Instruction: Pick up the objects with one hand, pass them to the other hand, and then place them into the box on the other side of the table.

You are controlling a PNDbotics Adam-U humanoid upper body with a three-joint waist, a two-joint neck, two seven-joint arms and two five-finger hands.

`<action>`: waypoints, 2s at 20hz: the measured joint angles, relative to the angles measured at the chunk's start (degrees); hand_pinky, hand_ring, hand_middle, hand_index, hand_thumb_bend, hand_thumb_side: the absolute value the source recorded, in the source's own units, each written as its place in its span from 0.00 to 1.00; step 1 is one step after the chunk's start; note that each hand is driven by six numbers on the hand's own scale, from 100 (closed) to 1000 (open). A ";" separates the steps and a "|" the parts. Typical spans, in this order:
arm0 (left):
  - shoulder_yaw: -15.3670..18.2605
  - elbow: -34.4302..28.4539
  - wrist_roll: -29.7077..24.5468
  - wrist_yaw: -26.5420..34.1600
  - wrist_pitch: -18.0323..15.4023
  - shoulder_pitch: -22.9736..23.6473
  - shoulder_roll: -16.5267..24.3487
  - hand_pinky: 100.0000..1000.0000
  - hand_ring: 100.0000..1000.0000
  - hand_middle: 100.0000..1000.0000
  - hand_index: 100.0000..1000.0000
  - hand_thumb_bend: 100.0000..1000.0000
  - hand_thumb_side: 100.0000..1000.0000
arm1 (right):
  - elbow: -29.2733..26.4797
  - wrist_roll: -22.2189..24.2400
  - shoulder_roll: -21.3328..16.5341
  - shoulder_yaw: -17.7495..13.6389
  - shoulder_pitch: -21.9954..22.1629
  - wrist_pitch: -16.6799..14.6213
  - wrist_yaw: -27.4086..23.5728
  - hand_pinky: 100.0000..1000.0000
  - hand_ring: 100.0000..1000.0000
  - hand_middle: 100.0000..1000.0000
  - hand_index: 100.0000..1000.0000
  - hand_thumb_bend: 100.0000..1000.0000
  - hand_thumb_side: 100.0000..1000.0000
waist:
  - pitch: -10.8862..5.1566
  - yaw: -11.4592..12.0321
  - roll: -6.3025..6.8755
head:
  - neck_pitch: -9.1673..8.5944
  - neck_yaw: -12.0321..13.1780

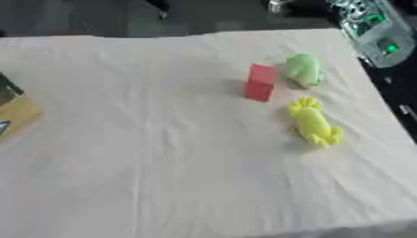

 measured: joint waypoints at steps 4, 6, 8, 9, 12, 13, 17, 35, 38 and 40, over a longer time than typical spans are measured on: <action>-0.01 0.08 -0.03 0.00 0.03 -0.01 0.00 0.48 0.69 0.64 0.83 0.72 0.57 | 0.20 6.45 -0.03 0.66 -0.11 -3.25 4.03 0.91 0.87 0.86 0.88 0.35 0.30 | 0.00 0.03 0.00 | -0.11 -0.17; -0.01 0.22 -0.06 0.00 0.06 -0.01 0.00 0.48 0.69 0.64 0.83 0.72 0.57 | 0.13 8.67 -0.10 0.88 -0.10 -4.21 5.27 0.90 0.87 0.85 0.86 0.40 0.24 | 0.00 0.03 -0.02 | -0.11 -0.24; -0.02 0.31 -0.09 0.00 0.08 -0.01 0.00 0.48 0.69 0.64 0.83 0.72 0.57 | -0.23 10.28 -0.26 1.16 -0.02 -4.78 6.08 0.90 0.87 0.85 0.86 0.43 0.19 | 0.00 0.03 -0.05 | -0.09 -0.26; -0.03 0.31 -0.09 0.00 0.09 -0.01 0.00 0.48 0.69 0.64 0.83 0.72 0.57 | -0.51 10.88 -0.45 1.37 0.00 -4.92 6.36 0.91 0.87 0.85 0.86 0.44 0.18 | 0.00 0.03 -0.08 | -0.06 -0.26; -0.21 0.31 -0.12 0.00 0.11 -0.02 0.00 0.48 0.69 0.64 0.83 0.72 0.57 | -1.21 12.05 -0.66 1.88 0.41 -5.03 6.80 0.90 0.87 0.84 0.86 0.45 0.18 | 0.00 0.03 -0.19 | -0.02 -0.26; -0.30 0.31 -0.13 0.00 0.12 -0.02 0.00 0.48 0.69 0.64 0.83 0.72 0.57 | -1.26 12.24 -0.66 2.10 0.49 -5.01 6.81 0.90 0.87 0.84 0.86 0.46 0.17 | 0.00 0.03 -0.18 | 0.00 -0.26; -0.32 0.31 -0.16 0.00 0.14 -0.03 0.00 0.48 0.69 0.64 0.83 0.72 0.57 | -1.29 12.14 -0.66 2.55 1.00 -4.93 6.98 0.90 0.87 0.84 0.86 0.47 0.18 | 0.00 0.12 -0.17 | 0.31 -0.23; -0.34 0.24 -0.25 0.03 0.24 -0.43 -0.01 0.48 0.69 0.63 0.82 0.72 0.56 | 1.47 7.12 1.10 4.23 2.98 -4.90 16.25 0.90 0.88 0.85 0.87 0.48 0.21 | 1.20 0.78 0.04 | 0.93 -0.74; -0.35 0.08 -0.25 0.05 0.24 -0.46 -0.01 0.48 0.69 0.63 0.82 0.72 0.56 | 2.60 6.80 1.55 4.21 2.96 -5.24 17.08 0.90 0.88 0.85 0.87 0.48 0.21 | 1.48 0.85 0.04 | 0.92 -0.74; -0.35 -0.03 -0.25 0.05 0.25 -0.47 -0.02 0.48 0.69 0.63 0.82 0.72 0.56 | 3.30 6.48 1.73 4.20 2.91 -5.39 17.64 0.90 0.88 0.85 0.87 0.48 0.21 | 1.70 0.96 0.04 | 0.92 -0.74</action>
